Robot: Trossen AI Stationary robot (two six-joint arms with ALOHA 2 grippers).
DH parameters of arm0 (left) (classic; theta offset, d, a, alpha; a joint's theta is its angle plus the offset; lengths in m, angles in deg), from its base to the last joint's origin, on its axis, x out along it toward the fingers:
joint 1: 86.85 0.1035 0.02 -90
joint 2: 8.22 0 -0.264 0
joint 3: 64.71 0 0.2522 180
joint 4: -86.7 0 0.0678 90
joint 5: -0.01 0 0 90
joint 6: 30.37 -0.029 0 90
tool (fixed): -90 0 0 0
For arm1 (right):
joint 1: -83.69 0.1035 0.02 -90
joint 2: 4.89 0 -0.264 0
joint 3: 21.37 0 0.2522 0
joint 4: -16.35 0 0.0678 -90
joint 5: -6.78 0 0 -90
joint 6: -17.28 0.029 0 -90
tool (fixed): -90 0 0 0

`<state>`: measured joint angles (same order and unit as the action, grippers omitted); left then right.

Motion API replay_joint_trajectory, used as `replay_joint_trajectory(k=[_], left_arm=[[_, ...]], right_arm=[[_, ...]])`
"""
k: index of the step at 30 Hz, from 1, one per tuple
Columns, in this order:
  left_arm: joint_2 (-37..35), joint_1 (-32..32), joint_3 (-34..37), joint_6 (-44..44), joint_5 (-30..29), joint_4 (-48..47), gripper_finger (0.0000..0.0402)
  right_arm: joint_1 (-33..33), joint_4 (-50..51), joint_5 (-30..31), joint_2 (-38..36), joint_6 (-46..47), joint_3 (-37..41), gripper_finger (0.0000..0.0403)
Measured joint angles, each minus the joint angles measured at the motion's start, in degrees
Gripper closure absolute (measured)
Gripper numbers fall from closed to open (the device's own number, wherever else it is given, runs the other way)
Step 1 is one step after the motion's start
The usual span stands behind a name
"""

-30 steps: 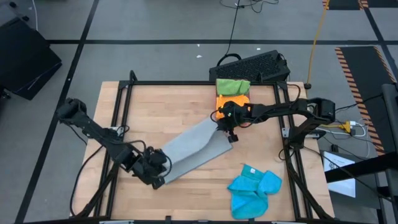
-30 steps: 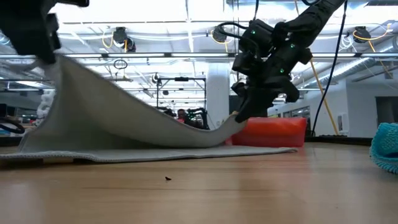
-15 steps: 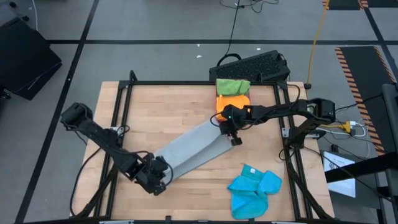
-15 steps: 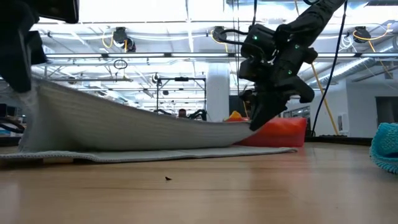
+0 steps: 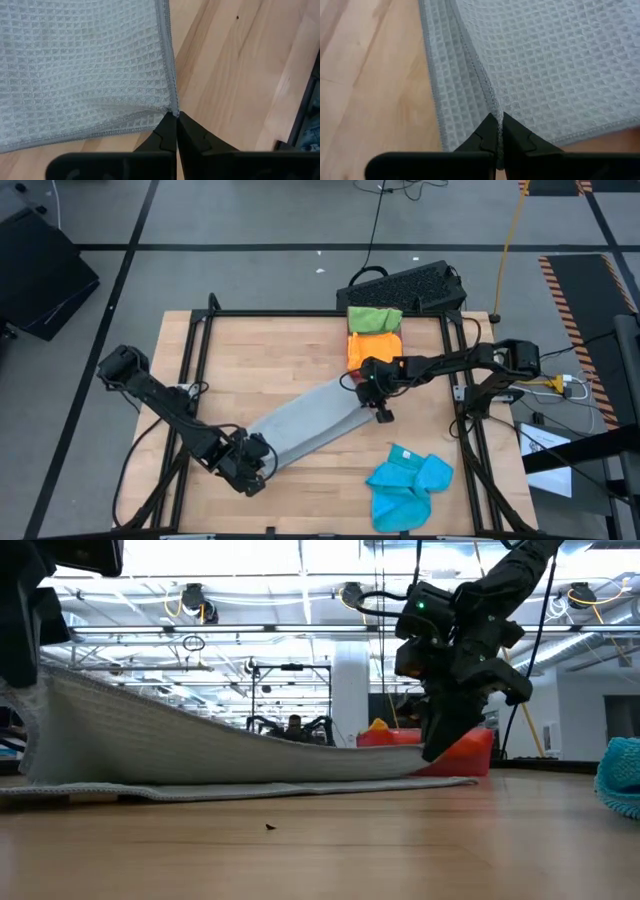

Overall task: Fold microfiber towels
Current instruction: Fold the gray microfiber cloth

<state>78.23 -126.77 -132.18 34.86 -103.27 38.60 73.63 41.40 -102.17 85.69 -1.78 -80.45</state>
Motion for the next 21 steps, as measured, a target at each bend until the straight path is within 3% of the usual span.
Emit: replay_joint_trajectory(k=[13,21], left_arm=[[1.4,0.0,0.0,0.4,-1.3,1.5,0.0398],[1.3,0.0,0.0,1.1,-1.8,2.0,0.0366]], right_arm=[[1.2,0.7,-0.8,0.1,2.1,1.3,0.0394],[1.2,-0.3,0.9,0.1,2.6,2.6,0.0323]])
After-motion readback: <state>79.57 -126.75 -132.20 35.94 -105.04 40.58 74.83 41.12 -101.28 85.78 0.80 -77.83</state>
